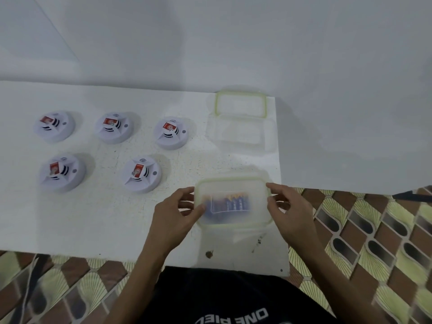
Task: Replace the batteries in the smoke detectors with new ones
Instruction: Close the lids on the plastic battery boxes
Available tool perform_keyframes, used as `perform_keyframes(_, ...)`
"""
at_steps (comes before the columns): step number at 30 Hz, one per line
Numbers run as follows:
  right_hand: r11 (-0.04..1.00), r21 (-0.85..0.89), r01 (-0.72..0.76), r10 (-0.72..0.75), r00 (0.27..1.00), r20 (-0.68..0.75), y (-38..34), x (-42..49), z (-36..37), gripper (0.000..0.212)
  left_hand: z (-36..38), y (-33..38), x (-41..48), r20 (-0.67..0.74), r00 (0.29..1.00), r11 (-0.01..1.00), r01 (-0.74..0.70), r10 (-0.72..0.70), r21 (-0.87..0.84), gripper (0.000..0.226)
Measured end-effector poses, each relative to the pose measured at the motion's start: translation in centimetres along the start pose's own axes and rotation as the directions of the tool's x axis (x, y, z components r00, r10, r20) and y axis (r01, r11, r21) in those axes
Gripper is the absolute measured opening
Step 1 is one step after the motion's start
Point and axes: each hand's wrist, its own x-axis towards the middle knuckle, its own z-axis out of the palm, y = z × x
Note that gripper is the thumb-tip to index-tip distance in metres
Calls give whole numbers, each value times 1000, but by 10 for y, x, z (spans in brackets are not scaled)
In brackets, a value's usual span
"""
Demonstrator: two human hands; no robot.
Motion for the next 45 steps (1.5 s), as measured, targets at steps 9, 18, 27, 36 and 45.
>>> perform_keyframes(9, 1000, 25, -15, 13, 997, 73, 3, -1, -5, 29, 3, -4, 1, 40, 999, 998, 2, 1, -65, 38)
perform_keyframes(18, 880, -333, 339, -101, 818, 567, -6, 21, -27, 88, -4, 3, 9, 253, 930, 910, -330, 267, 251, 89)
perform_keyframes(27, 621, -455, 638, -79, 628, 774, -21, 49, -18, 111, -1, 13, 38, 562, 788, 665, -563, 251, 492, 125)
perform_keyframes(36, 561, -466, 684, -145, 636, 758, -24, 44, -7, 106, 11, 10, 42, 552, 781, 636, -590, 293, 497, 118)
perform_keyframes(45, 624, -427, 655, -117, 618, 778, -23, 49, -14, 106, 5, 6, 42, 567, 765, 695, -587, 306, 416, 120)
